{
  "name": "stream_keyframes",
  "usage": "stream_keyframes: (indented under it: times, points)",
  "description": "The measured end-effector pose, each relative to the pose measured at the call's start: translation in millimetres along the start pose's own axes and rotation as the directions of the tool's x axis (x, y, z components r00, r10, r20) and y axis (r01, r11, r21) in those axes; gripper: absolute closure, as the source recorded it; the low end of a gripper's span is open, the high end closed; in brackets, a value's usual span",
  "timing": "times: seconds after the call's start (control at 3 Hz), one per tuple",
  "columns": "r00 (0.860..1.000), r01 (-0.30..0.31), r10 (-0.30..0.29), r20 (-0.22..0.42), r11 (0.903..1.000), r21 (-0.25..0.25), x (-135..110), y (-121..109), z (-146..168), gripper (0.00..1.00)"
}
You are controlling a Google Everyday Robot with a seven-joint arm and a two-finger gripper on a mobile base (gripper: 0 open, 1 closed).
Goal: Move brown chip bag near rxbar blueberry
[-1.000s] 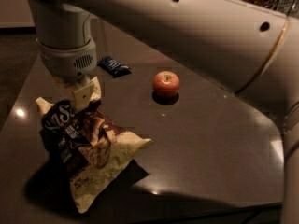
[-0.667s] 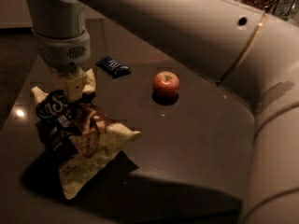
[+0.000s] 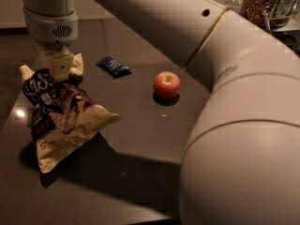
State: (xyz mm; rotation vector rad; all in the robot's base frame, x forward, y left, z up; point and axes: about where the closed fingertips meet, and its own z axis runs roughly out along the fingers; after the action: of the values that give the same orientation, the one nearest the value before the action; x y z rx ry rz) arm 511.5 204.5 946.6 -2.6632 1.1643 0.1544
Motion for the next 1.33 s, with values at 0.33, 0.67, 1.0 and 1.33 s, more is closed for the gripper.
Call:
stream_keyframes:
  times: [0.33,0.67,1.0,1.33]
  points:
    - [0.997,-0.076,0.076,0.001,0.9961,0.044,25,-24,-9,1.0]
    - [0.992,-0.124,0.125,-0.005,0.9899,0.068,43,-35,-12,1.0]
    - [0.985,-0.169,0.17,-0.012,0.9818,0.087,64,-44,-6,1.0]
    - [0.977,-0.21,0.213,-0.026,0.9734,0.092,80,-49,3,0.84]
